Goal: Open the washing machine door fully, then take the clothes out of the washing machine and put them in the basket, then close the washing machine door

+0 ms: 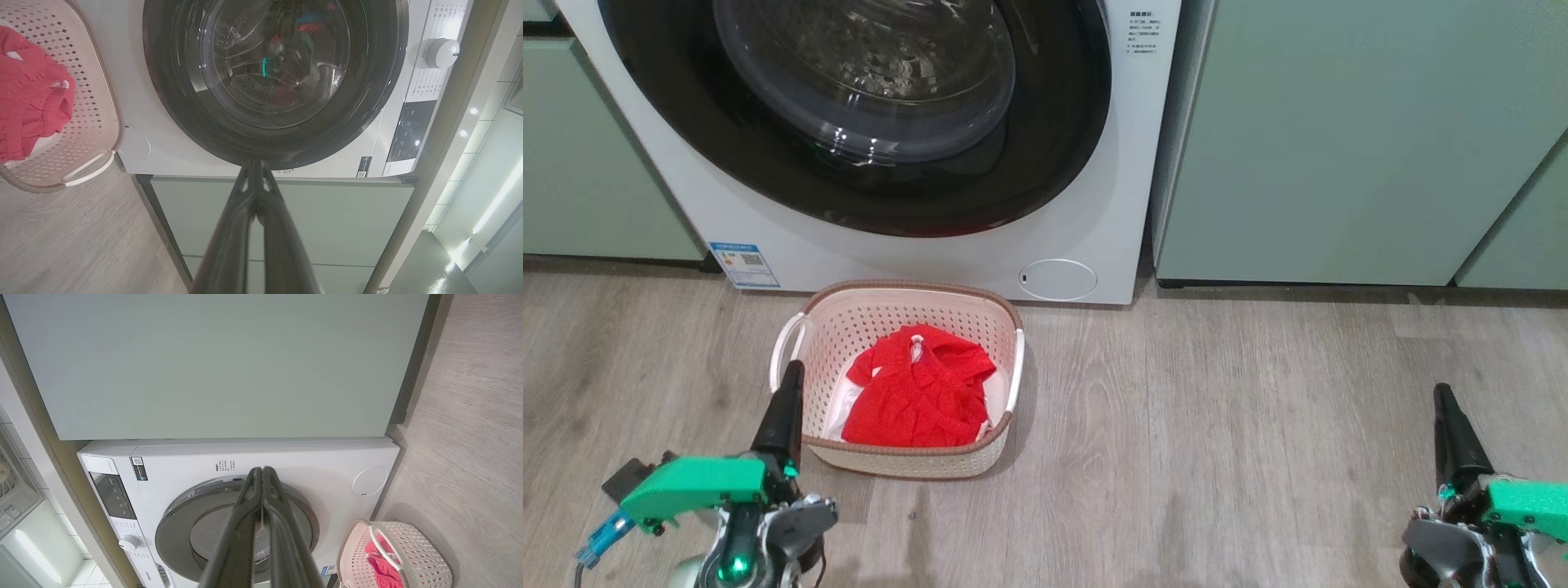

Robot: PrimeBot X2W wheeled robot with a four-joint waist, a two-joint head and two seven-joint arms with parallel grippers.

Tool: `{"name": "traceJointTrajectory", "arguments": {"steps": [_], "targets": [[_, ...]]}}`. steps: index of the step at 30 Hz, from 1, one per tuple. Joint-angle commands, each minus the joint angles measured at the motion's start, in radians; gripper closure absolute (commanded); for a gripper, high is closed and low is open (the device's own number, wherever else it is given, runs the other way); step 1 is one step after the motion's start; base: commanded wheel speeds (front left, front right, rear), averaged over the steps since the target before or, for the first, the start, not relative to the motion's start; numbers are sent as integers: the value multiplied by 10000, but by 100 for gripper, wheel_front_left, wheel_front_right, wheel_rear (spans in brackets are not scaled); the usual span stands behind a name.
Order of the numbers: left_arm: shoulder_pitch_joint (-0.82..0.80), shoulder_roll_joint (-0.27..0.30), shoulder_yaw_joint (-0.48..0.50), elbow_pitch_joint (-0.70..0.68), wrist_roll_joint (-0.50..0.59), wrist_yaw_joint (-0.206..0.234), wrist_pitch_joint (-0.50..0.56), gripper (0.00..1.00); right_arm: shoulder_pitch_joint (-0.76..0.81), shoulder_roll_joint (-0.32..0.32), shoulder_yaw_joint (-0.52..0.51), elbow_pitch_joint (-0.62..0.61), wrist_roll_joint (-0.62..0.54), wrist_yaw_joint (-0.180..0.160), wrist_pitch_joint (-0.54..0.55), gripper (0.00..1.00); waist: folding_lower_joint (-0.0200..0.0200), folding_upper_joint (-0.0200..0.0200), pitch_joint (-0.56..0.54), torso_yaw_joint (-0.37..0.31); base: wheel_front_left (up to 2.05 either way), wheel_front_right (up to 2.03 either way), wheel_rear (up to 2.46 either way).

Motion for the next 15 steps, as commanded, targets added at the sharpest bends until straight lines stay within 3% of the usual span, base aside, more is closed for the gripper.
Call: {"name": "traceJointTrajectory", "arguments": {"steps": [1,15], "targets": [[-253,49,320,-354,-38,6,61,100,-429,-154,190,-389,57,-6,59,100,0,0,0,0,0,0,0],[-253,49,319,-354,-39,6,60,100,-429,-154,191,-389,58,-6,59,100,0,0,0,0,0,0,0]]}}
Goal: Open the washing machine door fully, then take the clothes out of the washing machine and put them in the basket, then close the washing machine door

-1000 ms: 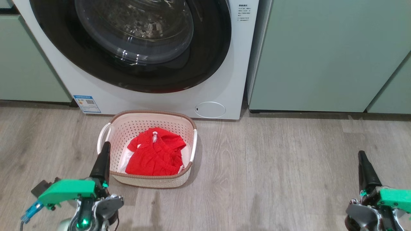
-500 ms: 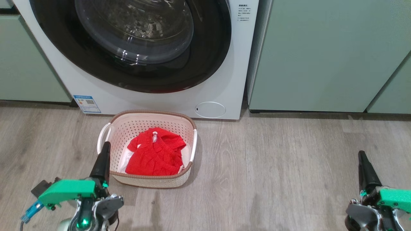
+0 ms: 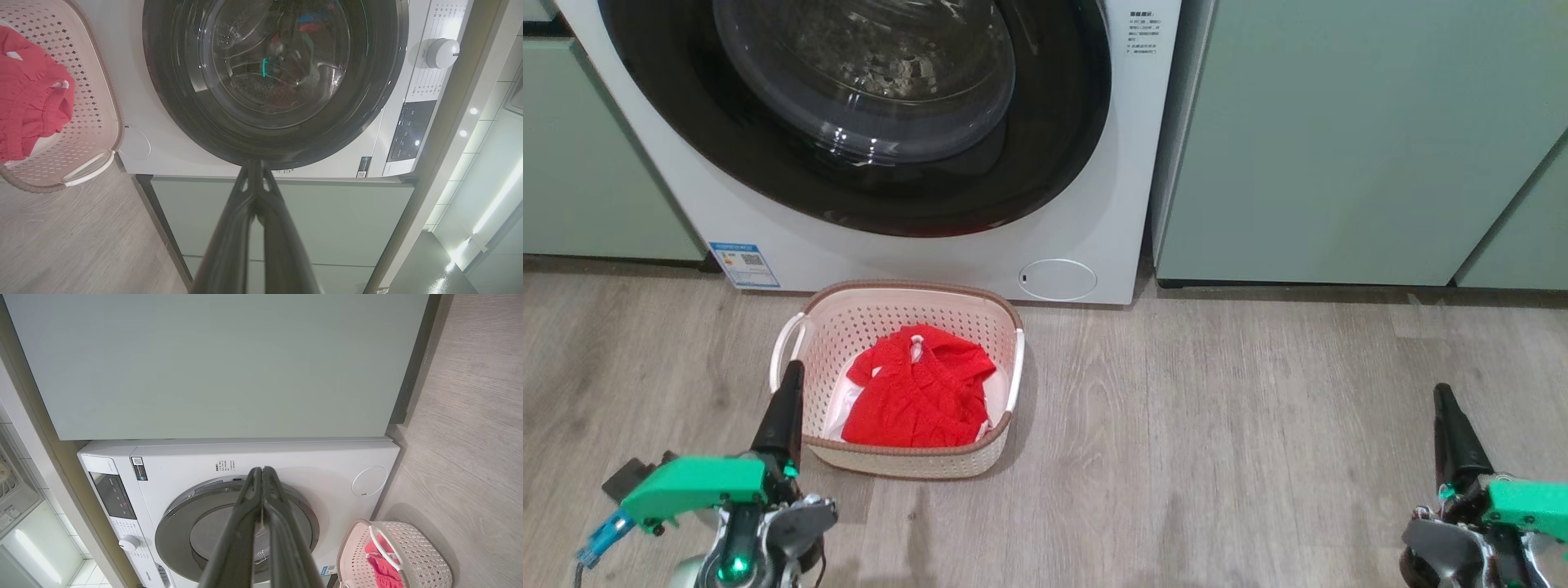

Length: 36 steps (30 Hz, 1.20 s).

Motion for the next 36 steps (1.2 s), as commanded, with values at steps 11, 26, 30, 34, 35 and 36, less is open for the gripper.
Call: {"name": "traceJointTrajectory", "arguments": {"steps": [11,26,30,34,35,36], "targets": [[-253,49,319,-354,-39,6,62,100,-429,-154,191,-389,58,-6,59,100,0,0,0,0,0,0,0],[-253,49,318,-354,-39,6,61,100,-429,-154,191,-389,58,-6,58,100,0,0,0,0,0,0,0],[-253,49,318,-354,-40,6,61,100,-429,-154,191,-389,58,-6,58,100,0,0,0,0,0,0,0],[-253,49,318,-355,-40,6,61,100,-429,-154,191,-389,58,-6,58,100,0,0,0,0,0,0,0],[-253,49,318,-355,-40,6,61,100,-429,-154,191,-389,58,-6,58,100,0,0,0,0,0,0,0],[-253,49,318,-355,-40,6,61,100,-429,-154,191,-389,58,-6,58,100,0,0,0,0,0,0,0]]}}
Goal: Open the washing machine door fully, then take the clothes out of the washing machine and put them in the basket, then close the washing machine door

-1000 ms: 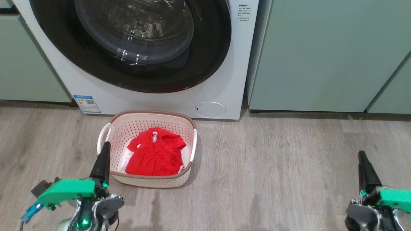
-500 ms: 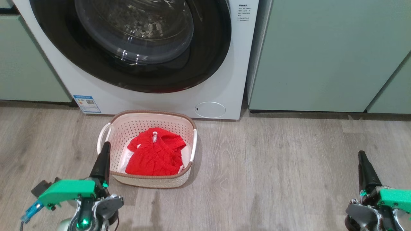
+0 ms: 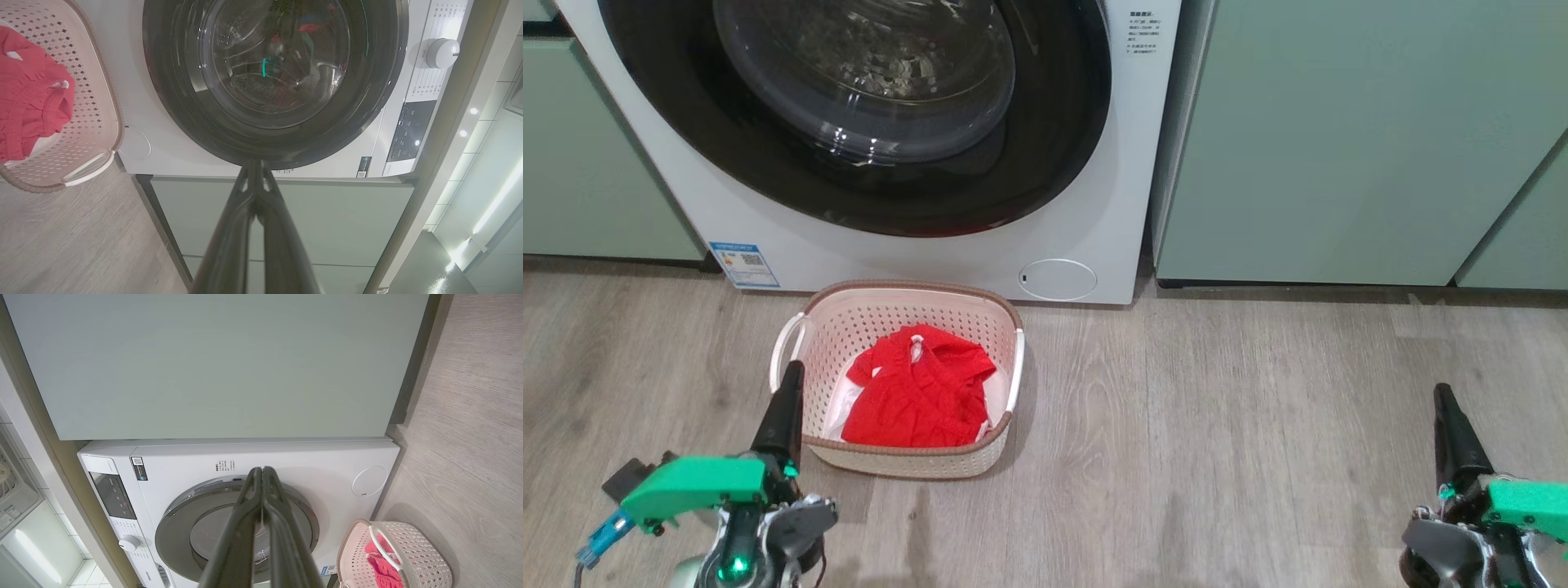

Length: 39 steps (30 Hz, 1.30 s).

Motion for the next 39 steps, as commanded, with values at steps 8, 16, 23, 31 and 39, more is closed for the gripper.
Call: {"name": "traceJointTrajectory", "arguments": {"steps": [8,16,23,31,39], "targets": [[-253,51,318,-355,-40,6,61,100,-429,-154,191,-389,58,-6,58,100,0,0,0,0,0,0,0],[-253,51,318,-355,-40,6,61,100,-429,-154,192,-389,58,-6,58,100,0,0,0,0,0,0,0],[-253,51,318,-355,-40,6,61,100,-429,-154,192,-389,58,-6,58,100,0,0,0,0,0,0,0],[-253,51,317,-355,-40,6,61,100,-429,-154,192,-389,58,-6,58,100,0,0,0,0,0,0,0],[-253,51,317,-355,-40,6,61,100,-429,-154,192,-389,59,-6,58,100,0,0,0,0,0,0,0]]}}
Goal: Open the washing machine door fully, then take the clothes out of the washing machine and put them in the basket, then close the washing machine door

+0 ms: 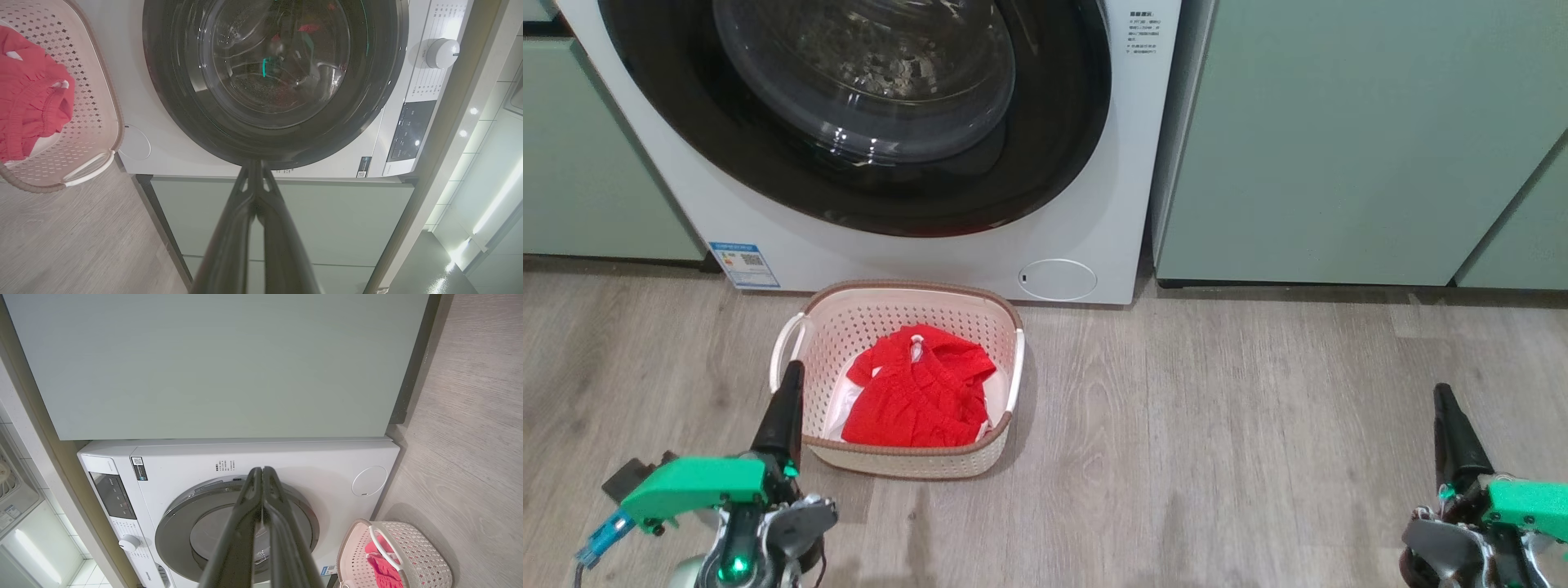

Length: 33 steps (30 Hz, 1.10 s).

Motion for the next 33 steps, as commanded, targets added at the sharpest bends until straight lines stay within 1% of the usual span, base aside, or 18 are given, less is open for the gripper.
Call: {"name": "traceJointTrajectory", "arguments": {"steps": [1,33], "targets": [[-254,51,317,-355,-40,6,61,100,-429,-154,192,-389,59,-6,58,100,0,0,0,0,0,0,0],[-254,51,317,-355,-41,6,60,100,-429,-154,192,-389,59,-6,58,100,0,0,0,0,0,0,0]]}}
